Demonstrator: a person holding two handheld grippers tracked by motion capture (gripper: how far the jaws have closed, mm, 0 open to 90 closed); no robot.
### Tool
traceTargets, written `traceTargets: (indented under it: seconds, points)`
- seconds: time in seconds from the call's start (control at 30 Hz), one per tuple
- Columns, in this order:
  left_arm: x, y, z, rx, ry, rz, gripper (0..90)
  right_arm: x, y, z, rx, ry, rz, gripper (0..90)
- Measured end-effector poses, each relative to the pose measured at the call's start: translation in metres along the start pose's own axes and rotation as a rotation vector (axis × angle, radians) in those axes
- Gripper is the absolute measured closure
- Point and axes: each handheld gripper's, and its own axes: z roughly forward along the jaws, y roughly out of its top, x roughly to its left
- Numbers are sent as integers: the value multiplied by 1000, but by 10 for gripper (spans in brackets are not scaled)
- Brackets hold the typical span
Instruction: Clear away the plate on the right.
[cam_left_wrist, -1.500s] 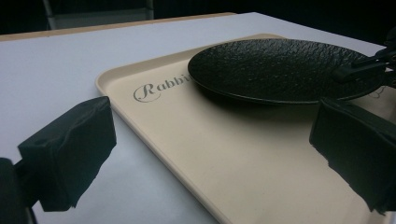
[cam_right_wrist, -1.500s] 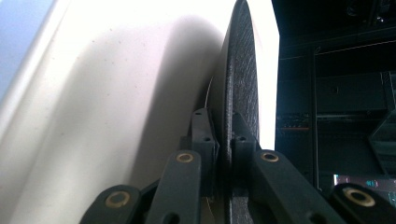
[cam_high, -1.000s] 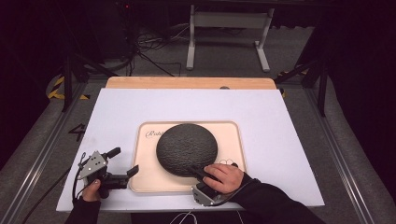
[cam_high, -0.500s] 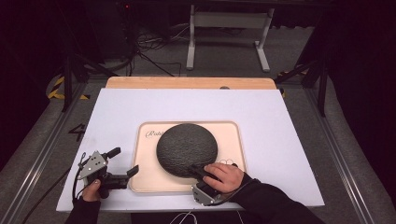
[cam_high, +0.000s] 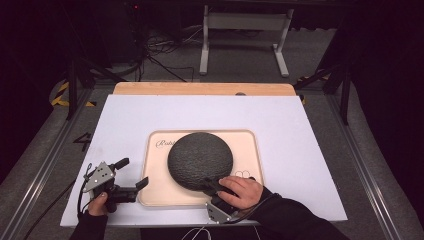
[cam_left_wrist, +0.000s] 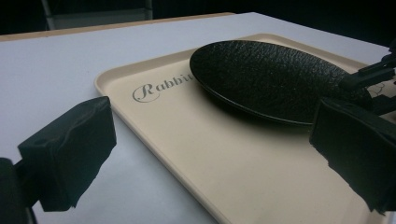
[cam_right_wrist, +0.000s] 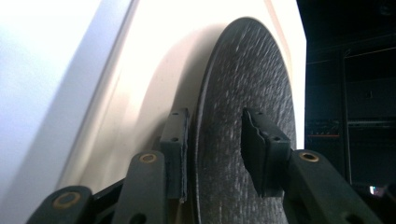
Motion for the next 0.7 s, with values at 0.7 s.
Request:
traceTargets:
  seconds: [0.7]
  points:
    - [0, 0, 0, 0, 3, -1, 13, -34, -14, -30, -218, -16, 341, 425]
